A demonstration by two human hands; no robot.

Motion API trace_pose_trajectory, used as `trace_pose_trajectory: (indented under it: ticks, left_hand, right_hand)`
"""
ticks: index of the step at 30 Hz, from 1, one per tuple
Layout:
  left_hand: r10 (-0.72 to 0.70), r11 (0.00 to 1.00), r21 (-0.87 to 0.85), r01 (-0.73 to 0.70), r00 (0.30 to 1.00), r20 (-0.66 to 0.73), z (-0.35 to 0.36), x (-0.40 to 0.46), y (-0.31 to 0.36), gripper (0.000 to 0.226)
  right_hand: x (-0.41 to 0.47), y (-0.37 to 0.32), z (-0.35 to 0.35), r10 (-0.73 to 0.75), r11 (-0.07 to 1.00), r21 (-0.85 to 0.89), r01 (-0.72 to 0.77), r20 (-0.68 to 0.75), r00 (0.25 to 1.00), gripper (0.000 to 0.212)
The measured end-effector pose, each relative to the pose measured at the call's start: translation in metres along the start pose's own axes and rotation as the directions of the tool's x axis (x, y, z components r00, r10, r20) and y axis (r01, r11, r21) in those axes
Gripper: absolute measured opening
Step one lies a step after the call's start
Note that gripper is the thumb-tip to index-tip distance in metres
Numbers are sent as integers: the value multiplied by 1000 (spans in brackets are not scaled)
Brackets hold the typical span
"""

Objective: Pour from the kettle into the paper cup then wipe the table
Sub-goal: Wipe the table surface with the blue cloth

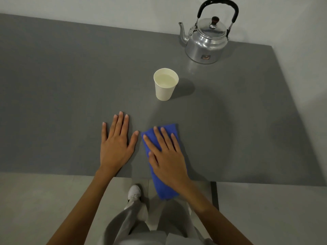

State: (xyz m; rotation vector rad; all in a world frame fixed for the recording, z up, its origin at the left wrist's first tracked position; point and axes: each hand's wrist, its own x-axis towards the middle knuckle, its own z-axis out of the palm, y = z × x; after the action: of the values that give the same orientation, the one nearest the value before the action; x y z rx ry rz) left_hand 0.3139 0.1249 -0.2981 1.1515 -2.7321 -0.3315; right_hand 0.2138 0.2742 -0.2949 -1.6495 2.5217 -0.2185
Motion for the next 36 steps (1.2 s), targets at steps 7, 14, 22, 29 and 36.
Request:
trace_pose_trajectory:
  ticks: [7,14,22,29,36]
  left_hand:
    - [40,996,-81,-39,999,7,2,-6,10,70]
    - [-33,910,-415,-10,995,-96,-7,3,12,47]
    - [-89,823,-564,-68,965,-246,-21,-12,15,35]
    - [-193,979,-54,198,978,75,11,31,72,64]
    - [-33,999,19,31,996,78,16,28,101,63]
  right_hand:
    - [-32,72,-16,114,993,35,-115,15,993,50]
    - [80,11,-8,146,989,30,-145,-49,988,52]
    - [68,-34,-13,-118,800,594,83,20,993,49]
    - [-8,100,-39,392,865,360,-349,-53,918,46]
    - [-6,101,-31,340,921,233,-312,-92,936,48]
